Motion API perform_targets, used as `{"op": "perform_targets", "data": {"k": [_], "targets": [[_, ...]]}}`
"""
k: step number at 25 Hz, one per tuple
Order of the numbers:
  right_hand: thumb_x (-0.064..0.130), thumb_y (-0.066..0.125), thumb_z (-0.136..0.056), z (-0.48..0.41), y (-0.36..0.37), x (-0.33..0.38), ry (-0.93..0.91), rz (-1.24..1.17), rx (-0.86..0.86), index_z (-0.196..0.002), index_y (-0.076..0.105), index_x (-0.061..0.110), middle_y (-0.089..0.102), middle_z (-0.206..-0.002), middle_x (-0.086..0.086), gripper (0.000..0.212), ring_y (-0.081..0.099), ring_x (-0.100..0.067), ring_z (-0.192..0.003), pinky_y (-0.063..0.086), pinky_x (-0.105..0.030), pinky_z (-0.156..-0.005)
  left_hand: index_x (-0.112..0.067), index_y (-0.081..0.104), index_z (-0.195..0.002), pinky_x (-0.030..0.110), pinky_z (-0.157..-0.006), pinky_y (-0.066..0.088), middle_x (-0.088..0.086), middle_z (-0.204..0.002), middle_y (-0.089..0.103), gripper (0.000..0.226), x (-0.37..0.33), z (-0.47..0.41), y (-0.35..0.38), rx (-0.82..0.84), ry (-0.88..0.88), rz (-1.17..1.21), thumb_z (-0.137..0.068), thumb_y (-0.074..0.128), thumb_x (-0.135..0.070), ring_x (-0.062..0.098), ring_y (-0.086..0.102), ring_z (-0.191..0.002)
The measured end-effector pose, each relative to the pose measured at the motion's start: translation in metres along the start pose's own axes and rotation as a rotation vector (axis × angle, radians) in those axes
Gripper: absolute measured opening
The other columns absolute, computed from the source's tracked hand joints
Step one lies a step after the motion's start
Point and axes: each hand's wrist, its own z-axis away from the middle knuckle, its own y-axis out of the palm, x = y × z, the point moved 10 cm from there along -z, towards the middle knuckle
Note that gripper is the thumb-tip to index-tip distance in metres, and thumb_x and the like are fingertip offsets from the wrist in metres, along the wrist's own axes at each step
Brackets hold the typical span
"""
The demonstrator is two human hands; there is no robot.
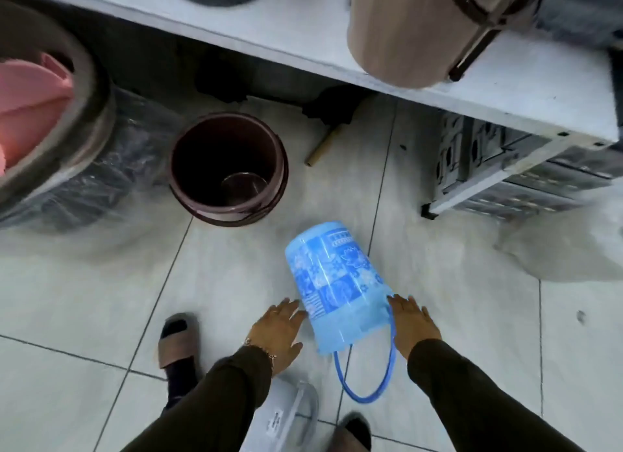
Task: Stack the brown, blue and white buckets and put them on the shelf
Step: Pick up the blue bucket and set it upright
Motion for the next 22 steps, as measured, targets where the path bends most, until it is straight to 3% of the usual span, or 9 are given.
{"op": "perform_targets", "data": {"k": [2,4,6,8,11,14,17,19,22], "targets": [[0.005,0.047,-0.09,-0.007,0.038,-0.051,0.059,-0.122,0.048,-0.155,0.019,0.027,0.029,-0.161,-0.002,0.074,0.027,-0.026,-0.149,0.028,-0.037,-0.119,-0.028,0.015,-0.153,0.036,-0.12,0.022,0.001,-0.165,0.002,0.071,-0.052,-0.02,0.062,0.066,-0.004,0.063,-0.091,0.05,-0.037,0.023,0.015,-0.15],[0.015,0.057,-0.089,-0.021,0.042,-0.065,0.041,-0.266,-0.029,-0.146,0.033,0.033,0.05,-0.143,-0.004,0.064,0.053,-0.025,-0.13,0.044,-0.033,-0.105,-0.031,0.015,-0.151,0.035,-0.11,0.038,0.001,-0.165,-0.007,0.075,-0.076,-0.034,0.093,0.089,-0.067,0.148,-0.089,0.055,-0.035,0.025,0.031,-0.144],[0.021,0.061,-0.089,-0.025,0.028,-0.059,0.007,-0.303,-0.174,-0.131,0.047,0.029,0.061,-0.127,-0.002,0.045,0.063,-0.025,-0.112,0.049,-0.032,-0.092,-0.032,0.025,-0.143,0.03,-0.089,0.049,-0.002,-0.164,-0.013,0.065,-0.077,-0.036,0.092,0.028,-0.155,0.22,-0.088,0.06,-0.031,0.025,0.057,-0.12],[0.021,0.062,-0.089,-0.033,0.028,-0.067,0.0,-0.346,-0.285,-0.117,0.055,0.024,0.064,-0.116,-0.002,0.028,0.066,-0.026,-0.101,0.052,-0.032,-0.084,-0.03,0.039,-0.123,0.028,-0.074,0.05,-0.002,-0.164,-0.011,0.04,-0.078,-0.048,0.095,-0.084,-0.242,0.339,-0.089,0.059,-0.029,0.028,0.067,-0.093],[0.023,0.06,-0.092,-0.035,0.018,-0.087,-0.005,-0.418,-0.419,-0.111,0.057,0.025,0.063,-0.111,0.001,0.019,0.066,-0.024,-0.092,0.053,-0.031,-0.076,-0.028,0.046,-0.113,0.034,-0.074,0.057,-0.002,-0.164,0.007,0.019,-0.081,-0.058,0.078,-0.196,-0.232,0.401,-0.095,0.05,-0.034,0.033,0.068,-0.086],[0.027,0.057,-0.093,-0.028,-0.035,-0.109,-0.065,-0.461,-0.613,-0.11,0.056,0.026,0.06,-0.108,0.003,0.018,0.061,-0.024,-0.09,0.05,-0.032,-0.075,-0.032,0.047,-0.125,0.026,-0.078,0.052,-0.004,-0.143,0.052,0.029,-0.09,-0.066,0.018,-0.406,-0.168,0.511,-0.096,0.048,-0.036,0.024,0.068,-0.1],[0.024,0.054,-0.095,-0.044,-0.092,-0.149,0.005,-0.629,-0.682,-0.121,0.053,0.021,0.056,-0.118,-0.003,0.027,0.061,-0.03,-0.099,0.049,-0.035,-0.082,-0.037,0.044,-0.113,0.025,-0.069,0.051,-0.005,-0.103,0.074,0.019,-0.092,-0.099,-0.041,-0.46,-0.213,0.652,-0.095,0.047,-0.038,0.021,0.071,-0.08],[0.018,0.054,-0.095,-0.056,-0.106,-0.173,0.077,-0.627,-0.63,-0.141,0.041,0.019,0.05,-0.133,-0.01,0.048,0.057,-0.035,-0.112,0.049,-0.041,-0.093,-0.033,0.046,-0.109,0.027,-0.072,0.055,-0.003,-0.105,0.074,0.016,-0.099,-0.126,-0.063,-0.441,-0.231,0.788,-0.094,0.05,-0.034,0.021,0.072,-0.081],[0.002,0.052,-0.09,-0.069,-0.086,-0.211,0.227,-0.671,-0.462,-0.157,0.01,0.026,0.035,-0.148,-0.015,0.082,0.054,-0.04,-0.118,0.048,-0.044,-0.099,-0.021,0.051,-0.11,0.046,-0.082,0.06,0.012,-0.109,0.072,0.017,-0.107,-0.164,-0.068,-0.398,-0.28,1.005,-0.094,0.054,-0.025,0.03,0.069,-0.093]]}}
